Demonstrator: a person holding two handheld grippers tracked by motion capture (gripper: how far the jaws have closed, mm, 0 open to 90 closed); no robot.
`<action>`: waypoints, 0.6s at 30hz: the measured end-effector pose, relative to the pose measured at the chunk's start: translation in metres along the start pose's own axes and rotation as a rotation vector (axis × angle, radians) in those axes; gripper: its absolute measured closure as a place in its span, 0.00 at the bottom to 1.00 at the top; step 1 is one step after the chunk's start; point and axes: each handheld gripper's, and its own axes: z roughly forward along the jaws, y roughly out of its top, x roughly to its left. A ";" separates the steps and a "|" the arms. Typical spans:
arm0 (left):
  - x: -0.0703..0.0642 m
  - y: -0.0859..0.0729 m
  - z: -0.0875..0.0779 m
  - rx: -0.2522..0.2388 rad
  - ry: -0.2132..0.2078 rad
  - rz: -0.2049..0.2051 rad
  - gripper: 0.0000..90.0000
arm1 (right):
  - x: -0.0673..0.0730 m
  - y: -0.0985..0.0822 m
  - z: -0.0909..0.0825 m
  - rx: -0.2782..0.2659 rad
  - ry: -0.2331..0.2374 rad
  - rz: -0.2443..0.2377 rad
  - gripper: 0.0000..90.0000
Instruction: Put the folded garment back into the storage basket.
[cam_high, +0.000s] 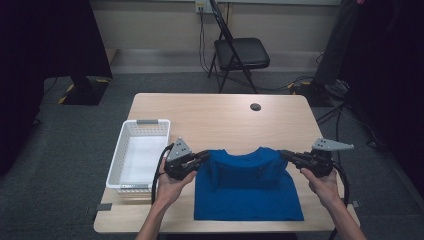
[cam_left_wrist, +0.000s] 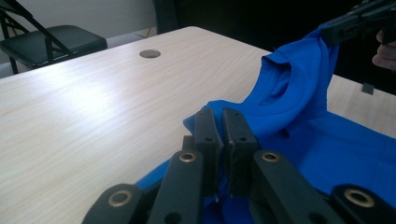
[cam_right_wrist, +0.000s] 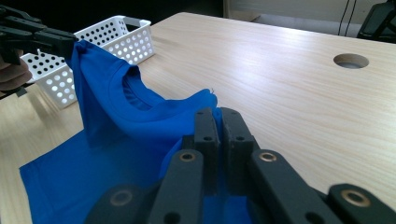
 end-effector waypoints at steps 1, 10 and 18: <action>-0.001 -0.001 -0.001 0.000 -0.002 -0.002 0.95 | 0.001 -0.001 0.000 0.000 0.003 0.001 0.96; -0.012 -0.013 -0.005 0.029 -0.022 0.018 0.95 | 0.007 -0.014 -0.002 0.015 0.017 -0.002 0.96; -0.020 -0.020 -0.012 0.070 -0.033 0.051 0.95 | 0.014 -0.026 -0.007 0.031 0.034 -0.016 0.96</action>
